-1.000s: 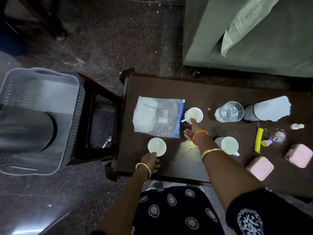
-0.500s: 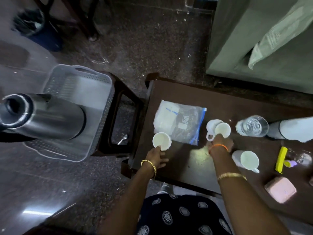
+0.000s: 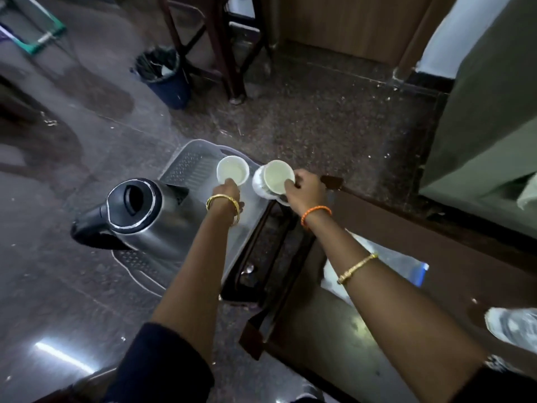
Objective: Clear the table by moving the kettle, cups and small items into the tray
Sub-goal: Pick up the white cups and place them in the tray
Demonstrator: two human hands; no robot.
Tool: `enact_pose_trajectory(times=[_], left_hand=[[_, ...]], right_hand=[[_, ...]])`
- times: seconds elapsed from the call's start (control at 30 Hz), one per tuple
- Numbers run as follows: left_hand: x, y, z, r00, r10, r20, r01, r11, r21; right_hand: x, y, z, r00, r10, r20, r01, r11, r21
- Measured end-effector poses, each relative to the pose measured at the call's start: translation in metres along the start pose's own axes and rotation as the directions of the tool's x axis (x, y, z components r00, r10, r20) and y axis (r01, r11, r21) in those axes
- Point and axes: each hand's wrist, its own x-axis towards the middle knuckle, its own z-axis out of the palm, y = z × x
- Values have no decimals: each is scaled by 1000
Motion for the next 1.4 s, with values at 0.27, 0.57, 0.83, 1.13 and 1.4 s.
enact_pose_trajectory(times=[0.27, 0.57, 0.83, 1.13, 1.4], left_hand=[[46, 10, -5, 999, -21, 35, 15, 990, 141], [67, 12, -10, 996, -7, -87, 30, 964, 263], [61, 14, -13, 993, 83, -84, -37, 897, 441], [54, 23, -10, 990, -142, -8, 133, 903, 409], [-3, 0, 13, 918, 225, -327, -98, 926, 364]], right_hand=[[31, -15, 73, 995, -69, -78, 42, 950, -311], [26, -11, 106, 967, -227, -118, 139, 853, -503], [33, -7, 99, 991, -72, -110, 10, 876, -482], [24, -7, 90, 981, -181, -74, 111, 826, -552], [0, 7, 45, 949, -210, -235, 150, 957, -249]])
